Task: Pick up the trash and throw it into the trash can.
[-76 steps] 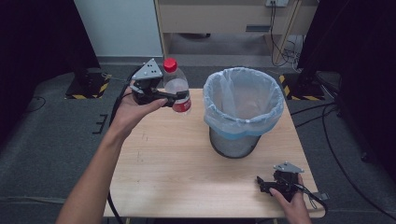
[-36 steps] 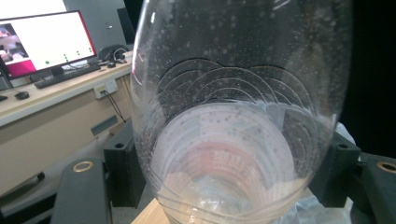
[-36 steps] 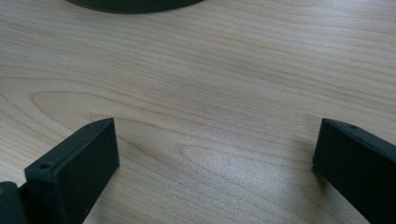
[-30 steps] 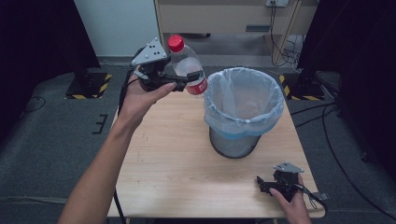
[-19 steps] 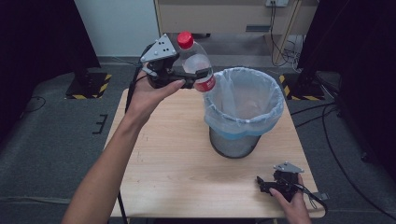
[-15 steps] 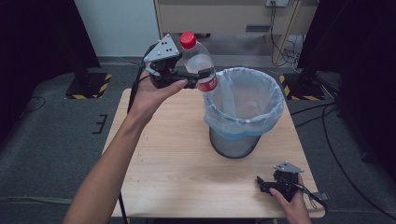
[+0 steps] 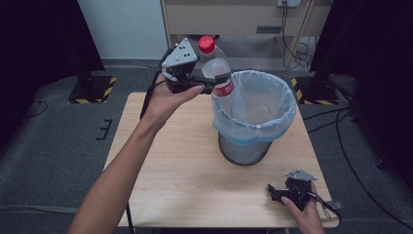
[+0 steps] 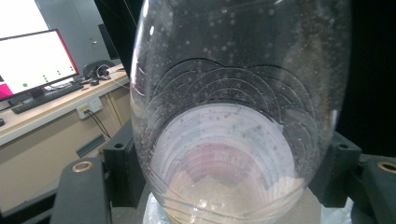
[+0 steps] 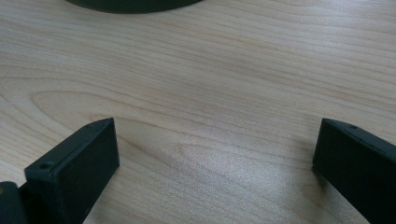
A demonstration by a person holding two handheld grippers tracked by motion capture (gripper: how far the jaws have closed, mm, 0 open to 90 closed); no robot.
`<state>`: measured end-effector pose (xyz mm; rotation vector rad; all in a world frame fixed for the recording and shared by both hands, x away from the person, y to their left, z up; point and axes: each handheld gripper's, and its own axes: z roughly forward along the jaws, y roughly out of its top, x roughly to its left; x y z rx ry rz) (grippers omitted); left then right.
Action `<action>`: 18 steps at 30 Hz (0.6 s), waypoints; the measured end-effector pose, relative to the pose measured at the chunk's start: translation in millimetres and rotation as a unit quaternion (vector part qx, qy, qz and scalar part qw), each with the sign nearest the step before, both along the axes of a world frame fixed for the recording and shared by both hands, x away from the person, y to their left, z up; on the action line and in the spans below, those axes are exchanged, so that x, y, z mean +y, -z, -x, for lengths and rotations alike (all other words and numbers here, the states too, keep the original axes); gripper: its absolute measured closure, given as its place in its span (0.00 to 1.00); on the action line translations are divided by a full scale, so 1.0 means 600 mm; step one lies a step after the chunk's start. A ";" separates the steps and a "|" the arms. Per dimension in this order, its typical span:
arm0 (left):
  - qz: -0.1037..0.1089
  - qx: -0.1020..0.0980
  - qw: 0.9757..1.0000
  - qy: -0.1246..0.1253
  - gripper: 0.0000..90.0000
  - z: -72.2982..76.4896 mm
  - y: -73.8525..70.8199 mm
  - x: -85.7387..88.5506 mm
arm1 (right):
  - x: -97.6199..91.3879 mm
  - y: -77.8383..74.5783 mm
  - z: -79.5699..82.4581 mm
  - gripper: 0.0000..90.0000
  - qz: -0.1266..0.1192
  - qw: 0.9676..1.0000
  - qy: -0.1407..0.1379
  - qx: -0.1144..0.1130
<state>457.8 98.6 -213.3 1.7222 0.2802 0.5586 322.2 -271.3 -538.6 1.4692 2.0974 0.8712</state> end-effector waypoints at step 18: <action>-0.005 0.018 1.000 0.013 0.29 -0.020 0.035 -0.040 | -0.001 0.000 -0.001 0.00 0.001 1.000 -0.001 -0.001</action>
